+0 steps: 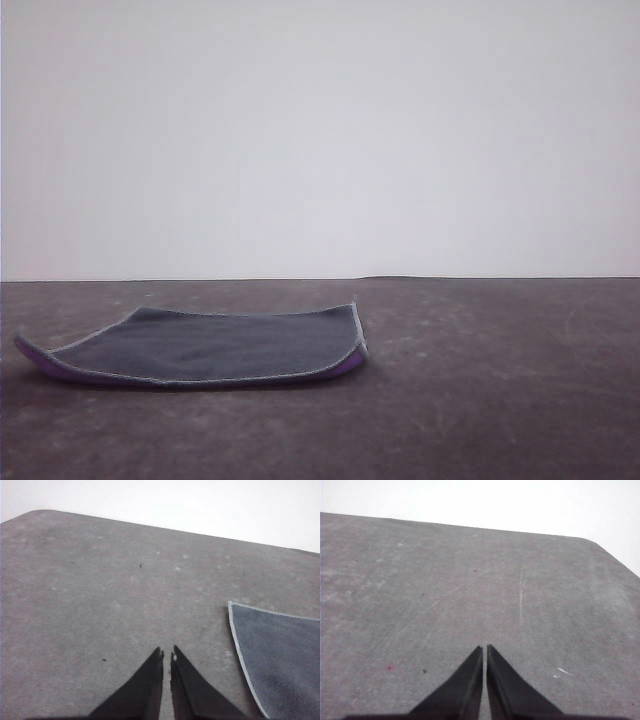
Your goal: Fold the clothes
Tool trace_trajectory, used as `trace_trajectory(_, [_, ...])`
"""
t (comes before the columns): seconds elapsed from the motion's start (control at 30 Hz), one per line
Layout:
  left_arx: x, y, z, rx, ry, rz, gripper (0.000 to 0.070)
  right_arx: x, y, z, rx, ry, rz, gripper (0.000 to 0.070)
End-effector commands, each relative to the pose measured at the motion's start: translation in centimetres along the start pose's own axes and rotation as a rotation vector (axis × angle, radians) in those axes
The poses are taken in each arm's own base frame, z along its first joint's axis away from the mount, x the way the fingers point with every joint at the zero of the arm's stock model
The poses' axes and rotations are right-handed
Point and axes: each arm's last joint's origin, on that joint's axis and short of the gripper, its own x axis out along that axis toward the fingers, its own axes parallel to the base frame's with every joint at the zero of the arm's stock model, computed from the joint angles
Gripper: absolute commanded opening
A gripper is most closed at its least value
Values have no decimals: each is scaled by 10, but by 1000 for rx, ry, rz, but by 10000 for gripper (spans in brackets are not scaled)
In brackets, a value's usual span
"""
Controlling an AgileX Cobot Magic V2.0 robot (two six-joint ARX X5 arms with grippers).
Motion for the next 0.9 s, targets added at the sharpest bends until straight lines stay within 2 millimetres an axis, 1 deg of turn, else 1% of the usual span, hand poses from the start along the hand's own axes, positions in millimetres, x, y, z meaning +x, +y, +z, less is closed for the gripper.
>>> trace_trajectory(0.0, [2, 1, -7, -2, 25, 6, 16, 0, 0, 0, 13, -8, -2, 9])
trace_trajectory(0.87, [2, 1, -7, -2, 25, 6, 16, 0, 0, 0, 12, -8, -2, 9])
